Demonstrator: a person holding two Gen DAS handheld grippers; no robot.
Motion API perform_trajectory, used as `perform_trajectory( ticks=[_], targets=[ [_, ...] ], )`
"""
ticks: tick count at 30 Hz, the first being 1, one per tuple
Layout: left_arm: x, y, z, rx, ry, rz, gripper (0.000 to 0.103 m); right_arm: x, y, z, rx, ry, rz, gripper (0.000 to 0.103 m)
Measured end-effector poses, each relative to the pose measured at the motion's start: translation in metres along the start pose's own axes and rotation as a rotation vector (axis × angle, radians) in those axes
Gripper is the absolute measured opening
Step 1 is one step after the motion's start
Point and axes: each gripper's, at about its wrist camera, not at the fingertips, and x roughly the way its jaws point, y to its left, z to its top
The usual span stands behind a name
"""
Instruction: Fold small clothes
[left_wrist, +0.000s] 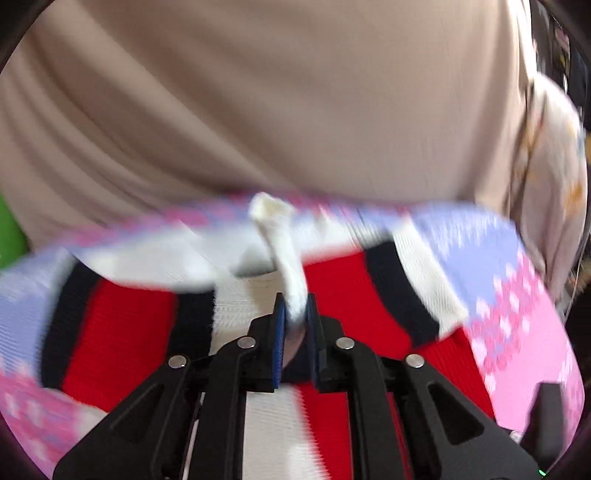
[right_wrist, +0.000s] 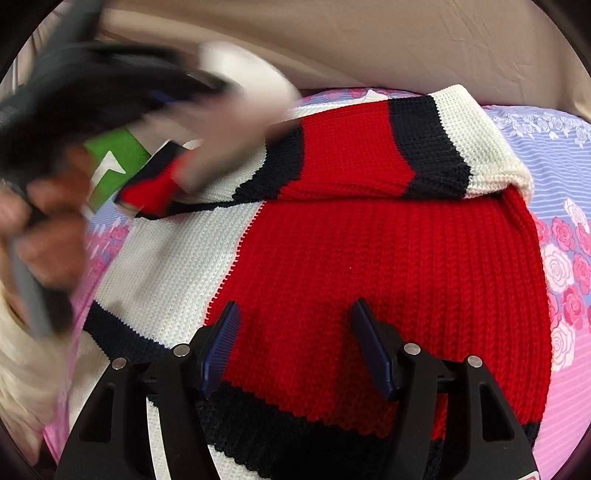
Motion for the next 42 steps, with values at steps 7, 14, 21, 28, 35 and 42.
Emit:
perform_trajectory(
  ticks=[7,14,21,28,35,42],
  targets=[
    [0.006,0.028,-0.046,-0.052,0.031,-0.022,0.056,-0.01,-0.005,0.007,0.002,-0.018,-0.009,0.062],
    [-0.067,0.135,-0.055,-0.26,-0.073,0.08,0.081,-0.014,-0.037,0.063,0.106,-0.025,0.055,0.067],
    [-0.081,0.22,-0.073,-0.488,-0.048,0.083,0.081,0.037,-0.047,0.097,0.208,0.09,0.105,0.068],
    [-0.061,0.232,-0.074,-0.605,0.016,-0.033,0.081,0.05,-0.028,0.123,0.12,0.063,0.024,0.012],
    [-0.056,0.221,-0.077,-0.645,0.053,-0.058,0.081,-0.02,-0.005,0.167,0.003,-0.192,0.027,0.005],
    [-0.03,0.216,-0.068,-0.582,0.076,0.146,0.056,-0.023,-0.061,0.173,0.044,-0.237,-0.136,0.005]
  ],
)
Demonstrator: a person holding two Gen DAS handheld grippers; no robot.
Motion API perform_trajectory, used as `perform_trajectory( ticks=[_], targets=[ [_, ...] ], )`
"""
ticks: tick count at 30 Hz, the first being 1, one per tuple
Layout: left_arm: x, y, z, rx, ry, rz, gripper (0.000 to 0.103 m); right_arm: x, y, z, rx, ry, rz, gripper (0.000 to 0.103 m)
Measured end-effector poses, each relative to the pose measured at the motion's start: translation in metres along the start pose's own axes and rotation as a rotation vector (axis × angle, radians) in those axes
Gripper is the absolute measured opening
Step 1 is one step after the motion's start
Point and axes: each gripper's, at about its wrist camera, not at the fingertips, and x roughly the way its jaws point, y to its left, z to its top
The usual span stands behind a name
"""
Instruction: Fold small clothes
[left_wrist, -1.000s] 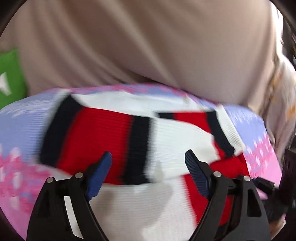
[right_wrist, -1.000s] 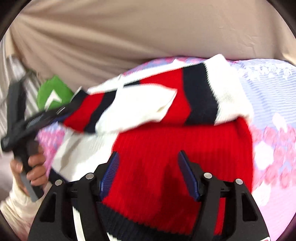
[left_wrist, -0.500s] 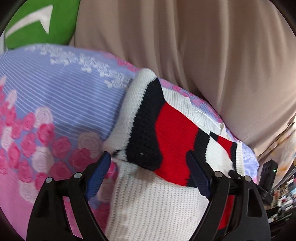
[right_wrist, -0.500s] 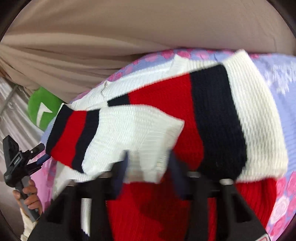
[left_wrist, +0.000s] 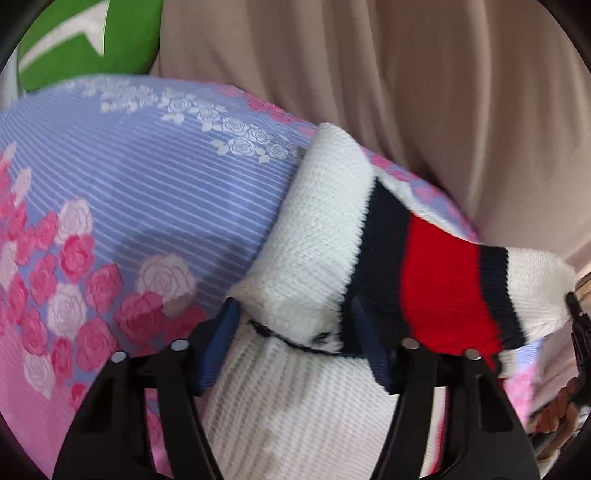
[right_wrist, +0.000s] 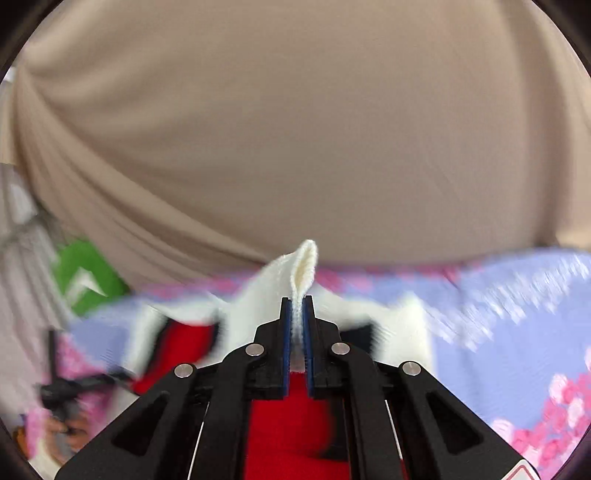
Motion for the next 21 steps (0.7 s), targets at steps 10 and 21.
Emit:
perform_trajectory(
  ticks=[10,21],
  targets=[
    [-0.003,-0.008,0.0,0.08,-0.083,0.184,0.019,0.023,-0.021,-0.022,0.048,0.011,0.07,0.005],
    [-0.026,-0.01,-0.014,0.131,-0.084,0.124,0.021,0.041,-0.048,-0.044,0.107,0.132,-0.021,0.015]
  ],
)
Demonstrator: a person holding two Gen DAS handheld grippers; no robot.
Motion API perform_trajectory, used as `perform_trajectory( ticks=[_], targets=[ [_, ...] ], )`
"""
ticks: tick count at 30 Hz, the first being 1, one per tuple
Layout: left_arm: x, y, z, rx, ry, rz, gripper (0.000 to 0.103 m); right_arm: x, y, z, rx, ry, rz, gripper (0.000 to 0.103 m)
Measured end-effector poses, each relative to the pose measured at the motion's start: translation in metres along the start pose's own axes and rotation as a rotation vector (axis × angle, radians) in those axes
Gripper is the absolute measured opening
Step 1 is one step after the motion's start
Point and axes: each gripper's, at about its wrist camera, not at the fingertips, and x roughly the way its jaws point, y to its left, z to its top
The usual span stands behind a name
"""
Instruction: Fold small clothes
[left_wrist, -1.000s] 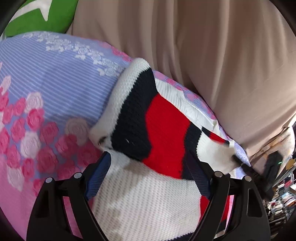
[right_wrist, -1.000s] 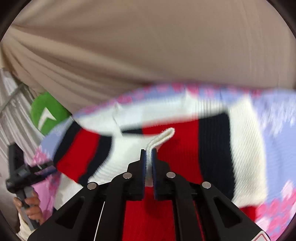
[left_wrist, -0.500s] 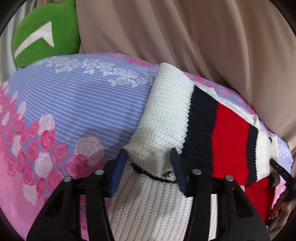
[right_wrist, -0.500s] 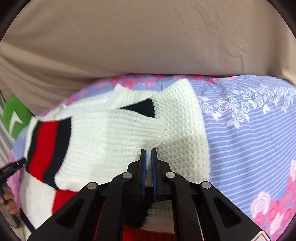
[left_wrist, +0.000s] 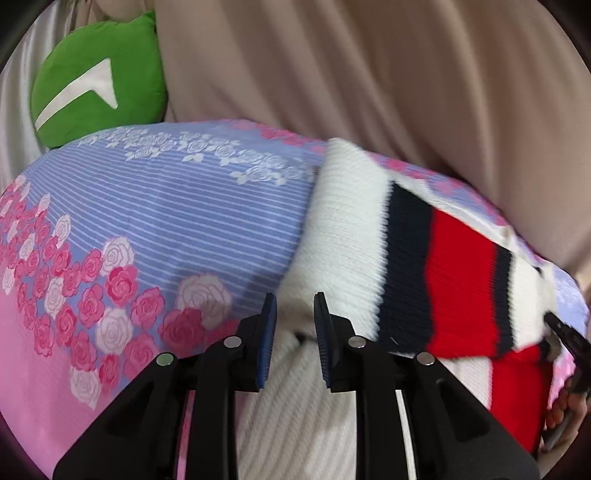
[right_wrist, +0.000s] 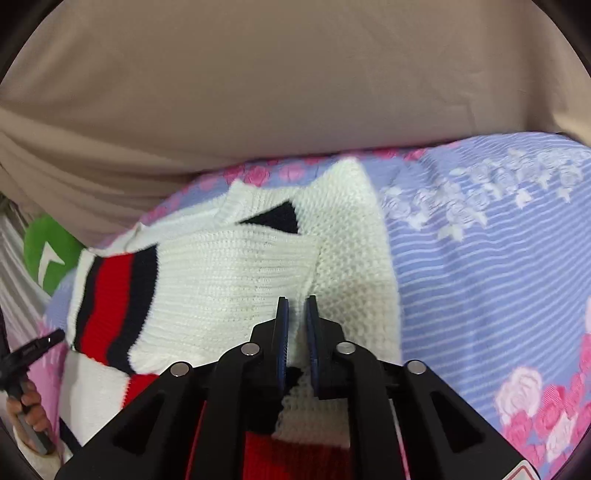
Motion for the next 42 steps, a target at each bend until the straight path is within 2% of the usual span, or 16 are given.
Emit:
perform_trajectory(
  ticks=[3,6,11,15,18,22,24,27,28,31,35,37,38,39,40,42],
  targets=[
    [-0.019,-0.004,-0.009,0.027,-0.001,-0.053,0.029,-0.023,0.019,-0.006,-0.062,-0.044,-0.007,0.018],
    [-0.024,-0.027,-0.013,0.103,-0.002,-0.083,0.029,-0.03,0.044,-0.016,-0.123,-0.014,0.068,0.018],
    [0.008,-0.073,-0.01,0.205,0.024,-0.042,0.03,0.005,0.125,-0.037,-0.276,0.083,0.161,0.017],
    [0.04,-0.076,-0.009,0.199,0.065,0.015,0.031,0.04,0.156,-0.051,-0.376,0.129,0.123,0.015],
    [0.034,-0.063,-0.01,0.207,0.038,0.05,0.03,0.038,0.126,-0.05,-0.336,0.124,0.132,0.007],
    [0.03,-0.035,-0.009,0.186,0.031,0.018,0.015,0.015,0.056,-0.04,-0.221,0.089,0.026,0.007],
    [0.027,-0.028,-0.006,0.167,0.035,0.003,0.015,0.001,0.022,-0.033,-0.137,0.072,-0.043,0.014],
    [0.013,-0.03,0.003,0.139,-0.003,-0.008,0.018,-0.015,0.003,-0.02,-0.065,0.037,-0.011,0.02],
    [0.007,-0.033,0.013,0.132,-0.036,-0.008,0.024,-0.018,0.001,-0.014,-0.049,0.022,0.003,0.027],
    [0.005,-0.042,0.045,0.098,-0.08,-0.026,0.041,-0.009,0.004,0.007,-0.031,0.001,0.032,0.058],
    [0.039,-0.046,0.084,0.052,-0.021,-0.055,0.041,0.032,0.007,0.025,0.018,0.058,0.057,0.062],
    [0.062,-0.045,0.094,0.052,0.006,-0.011,0.038,0.046,0.013,0.025,-0.013,0.064,0.032,0.063],
    [0.072,-0.044,0.097,0.059,0.014,0.025,0.035,0.05,0.021,0.025,-0.048,0.06,0.012,0.056],
    [0.079,-0.044,0.097,0.063,0.018,0.048,0.033,0.049,0.03,0.026,-0.095,0.051,-0.011,0.022],
    [0.085,-0.04,0.098,0.063,0.02,0.07,0.033,0.046,0.035,0.027,-0.115,0.043,-0.005,0.007],
    [0.087,-0.035,0.098,0.051,0.005,0.075,0.033,0.017,0.042,0.032,-0.123,-0.057,0.064,0.008]
  ],
)
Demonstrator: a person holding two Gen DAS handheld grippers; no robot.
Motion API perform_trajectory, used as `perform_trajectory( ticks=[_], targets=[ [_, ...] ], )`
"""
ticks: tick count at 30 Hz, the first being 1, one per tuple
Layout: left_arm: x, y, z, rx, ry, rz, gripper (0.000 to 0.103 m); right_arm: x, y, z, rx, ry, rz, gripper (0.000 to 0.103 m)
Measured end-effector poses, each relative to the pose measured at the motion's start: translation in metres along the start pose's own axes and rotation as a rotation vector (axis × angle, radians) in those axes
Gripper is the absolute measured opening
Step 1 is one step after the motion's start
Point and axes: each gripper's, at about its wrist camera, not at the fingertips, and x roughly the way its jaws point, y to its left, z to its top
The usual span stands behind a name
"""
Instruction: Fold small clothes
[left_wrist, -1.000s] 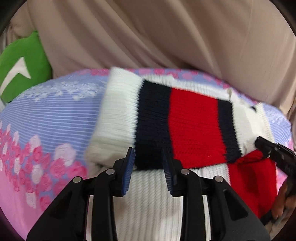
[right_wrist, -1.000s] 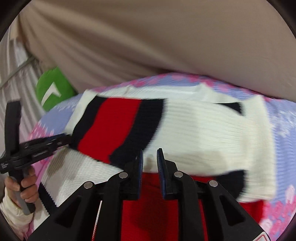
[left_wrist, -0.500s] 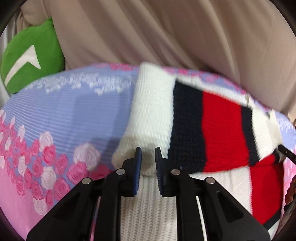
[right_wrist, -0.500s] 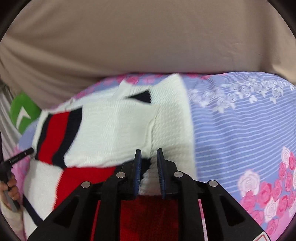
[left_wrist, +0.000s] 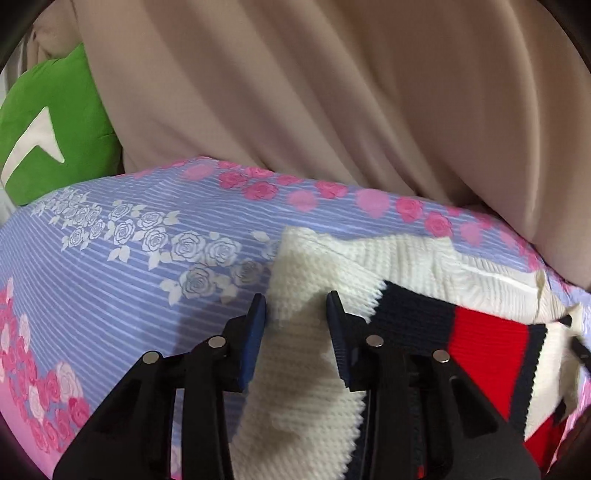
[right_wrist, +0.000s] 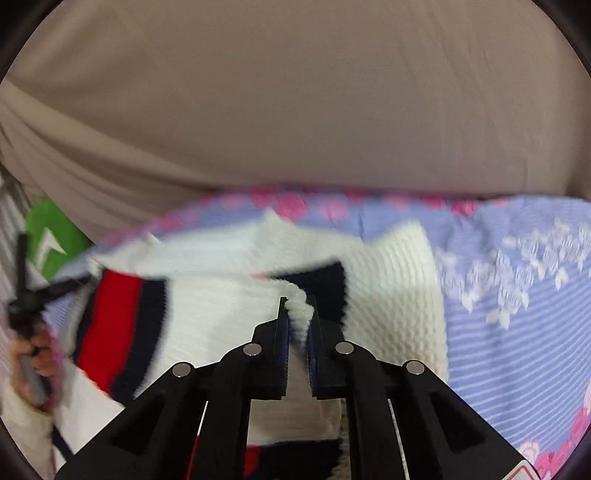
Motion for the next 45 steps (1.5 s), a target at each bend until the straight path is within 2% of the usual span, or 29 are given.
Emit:
perform_trajectory(
  ticks=[2,4,6,7,8,10,12,13,15,17,19,21,24,26,27,29,31,33,35,37,39,40,42,43,44,45],
  targets=[
    [-0.002,0.005,-0.002,0.0,-0.021,0.02,0.032,-0.025,0.0,0.005,-0.003,-0.092,0.031,0.008],
    [0.0,0.007,-0.006,0.004,-0.038,0.047,0.032,-0.029,-0.007,0.002,0.01,-0.119,0.015,0.008],
    [0.005,0.009,-0.009,0.004,-0.038,0.055,0.033,-0.005,-0.023,-0.005,0.022,-0.021,-0.057,0.008],
    [0.006,0.009,-0.01,0.006,-0.039,0.055,0.033,0.019,-0.035,-0.014,0.032,0.072,-0.097,0.008],
    [0.006,0.007,-0.01,0.013,-0.043,0.067,0.033,0.026,-0.041,-0.021,0.052,0.086,-0.08,0.005],
    [0.0,0.004,-0.012,0.026,-0.048,0.082,0.033,0.008,-0.049,-0.019,0.126,0.055,-0.057,0.009],
    [-0.012,0.003,-0.014,0.031,-0.057,0.085,0.033,-0.021,-0.046,-0.018,0.137,0.013,-0.041,0.011],
    [-0.023,0.006,-0.018,0.03,-0.064,0.066,0.033,-0.033,-0.043,-0.019,0.123,-0.002,-0.042,0.013],
    [-0.05,0.01,-0.031,0.028,-0.074,0.003,0.034,-0.054,-0.043,-0.026,0.111,-0.002,-0.036,0.025],
    [-0.07,0.013,-0.048,0.028,-0.056,-0.059,0.04,-0.065,-0.045,-0.039,0.125,0.031,0.008,0.04],
    [-0.082,0.013,-0.07,0.034,-0.017,-0.127,0.043,-0.066,-0.046,-0.051,0.145,0.068,0.036,0.043],
    [-0.084,0.01,-0.087,0.055,0.012,-0.148,0.043,-0.059,-0.045,-0.06,0.141,0.092,0.029,0.045],
    [-0.075,0.006,-0.101,0.08,0.021,-0.083,0.043,-0.041,-0.043,-0.062,0.159,0.102,0.032,0.046],
    [-0.064,0.008,-0.105,0.056,0.026,-0.021,0.036,-0.032,-0.035,-0.063,0.145,0.107,0.015,0.046],
    [-0.061,0.012,-0.104,0.045,0.024,-0.007,0.031,-0.027,-0.03,-0.062,0.125,0.113,0.006,0.04],
    [-0.061,0.017,-0.103,0.043,0.012,0.014,0.029,-0.027,-0.023,-0.06,0.098,0.113,0.033,0.007],
    [-0.061,0.018,-0.103,0.055,0.003,0.034,0.027,-0.047,-0.018,-0.058,0.083,0.036,0.065,0.007],
    [-0.059,0.019,-0.103,0.065,-0.004,0.056,0.028,-0.066,-0.015,-0.056,0.059,-0.031,0.053,0.006],
    [-0.055,0.022,-0.104,0.067,-0.01,0.067,0.031,-0.055,-0.022,-0.058,0.062,0.005,0.012,0.006],
    [-0.05,0.025,-0.105,0.05,-0.004,0.049,0.032,-0.022,-0.035,-0.068,0.068,0.133,-0.091,0.0],
    [-0.053,0.026,-0.104,0.056,-0.007,0.054,0.033,-0.026,-0.039,-0.069,0.094,0.122,-0.067,0.0],
    [-0.057,0.026,-0.105,0.054,-0.006,0.045,0.033,-0.037,-0.04,-0.068,0.131,0.109,-0.051,0.001],
    [-0.069,0.033,-0.106,0.042,-0.001,0.012,0.032,-0.067,-0.035,-0.07,0.152,0.065,-0.015,0.014],
    [-0.08,0.037,-0.11,0.042,-0.001,-0.002,0.032,-0.082,-0.032,-0.074,0.144,0.053,-0.018,0.016],
    [-0.09,0.041,-0.114,0.046,-0.004,-0.02,0.033,-0.097,-0.029,-0.081,0.135,0.046,-0.022,0.025],
    [-0.103,0.044,-0.12,0.052,-0.008,-0.038,0.043,-0.115,-0.025,-0.091,0.126,0.046,-0.029,0.041]
  ],
)
